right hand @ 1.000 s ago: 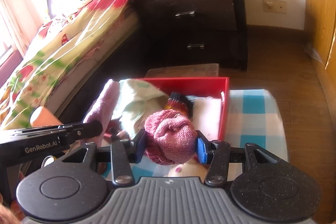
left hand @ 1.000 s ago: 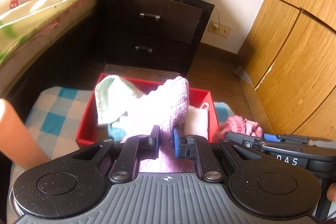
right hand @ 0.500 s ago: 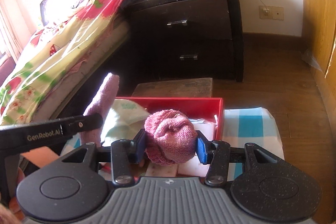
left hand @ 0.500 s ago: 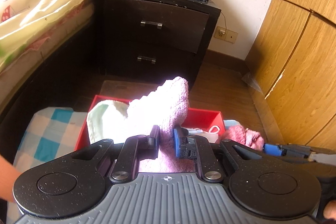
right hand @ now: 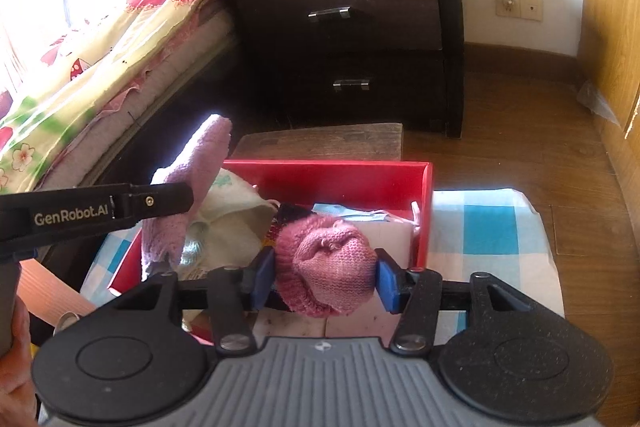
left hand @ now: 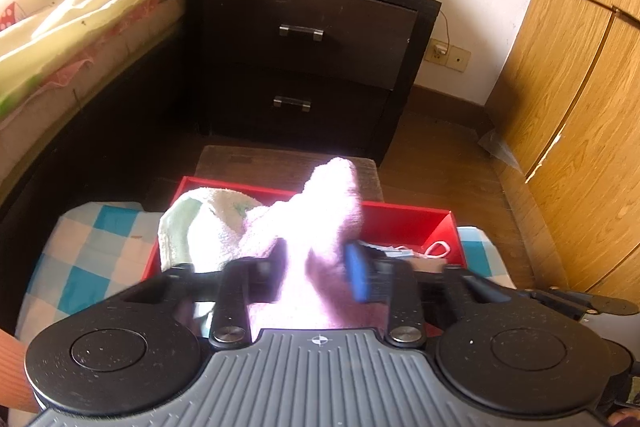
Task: Organize soft objects
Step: 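Carry the pink towel and pink hat into the red box and open both grippers, then close the left gripper on the white teddy bear while the right gripper grasps the blue face mask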
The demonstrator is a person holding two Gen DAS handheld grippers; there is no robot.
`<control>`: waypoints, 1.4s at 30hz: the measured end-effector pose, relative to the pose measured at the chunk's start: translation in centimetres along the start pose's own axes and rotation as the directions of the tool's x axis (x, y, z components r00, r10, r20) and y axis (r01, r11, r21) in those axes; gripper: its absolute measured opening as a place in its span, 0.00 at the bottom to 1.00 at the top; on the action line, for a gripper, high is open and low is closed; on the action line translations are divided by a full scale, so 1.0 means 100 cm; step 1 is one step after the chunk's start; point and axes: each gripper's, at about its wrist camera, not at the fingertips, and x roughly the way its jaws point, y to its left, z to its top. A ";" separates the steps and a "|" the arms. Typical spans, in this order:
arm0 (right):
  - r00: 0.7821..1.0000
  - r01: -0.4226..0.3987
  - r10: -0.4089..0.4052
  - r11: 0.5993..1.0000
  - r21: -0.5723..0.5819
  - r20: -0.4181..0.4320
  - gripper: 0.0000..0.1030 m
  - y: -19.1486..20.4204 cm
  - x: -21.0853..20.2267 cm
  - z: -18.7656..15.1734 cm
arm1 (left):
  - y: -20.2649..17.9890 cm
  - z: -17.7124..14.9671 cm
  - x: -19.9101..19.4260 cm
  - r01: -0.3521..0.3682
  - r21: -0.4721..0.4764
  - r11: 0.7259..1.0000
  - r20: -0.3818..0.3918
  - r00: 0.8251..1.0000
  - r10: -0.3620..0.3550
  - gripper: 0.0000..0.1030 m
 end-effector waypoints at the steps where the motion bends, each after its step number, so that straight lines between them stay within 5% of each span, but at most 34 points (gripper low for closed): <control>1: 1.000 0.004 -0.004 1.000 -0.001 -0.003 0.37 0.000 0.001 0.000 | -0.001 0.000 -0.001 -0.010 0.003 1.000 0.009 1.000 0.010 0.54; 13: 1.000 0.029 -0.029 1.000 -0.003 -0.010 0.44 -0.003 -0.015 -0.004 | -0.007 -0.006 -0.033 -0.027 0.046 0.999 0.022 0.999 0.026 0.74; 19: 0.998 0.054 -0.054 0.998 -0.032 -0.022 0.50 0.000 -0.043 -0.012 | -0.011 -0.023 -0.050 0.062 0.022 0.998 -0.044 0.997 -0.061 0.75; 28: 0.991 0.100 -0.106 0.992 -0.078 -0.083 0.51 -0.011 -0.090 -0.058 | -0.025 -0.068 -0.051 0.188 -0.023 0.982 -0.200 0.961 -0.189 0.75; 36: 0.981 0.098 -0.111 0.991 -0.093 -0.156 0.52 -0.022 -0.112 -0.108 | -0.040 -0.099 -0.040 0.188 -0.014 0.982 -0.283 0.941 -0.184 0.75; 42: 0.979 0.073 -0.093 0.991 -0.117 -0.181 0.52 -0.017 -0.112 -0.114 | -0.049 -0.103 -0.031 0.204 -0.042 0.978 -0.296 0.932 -0.208 0.76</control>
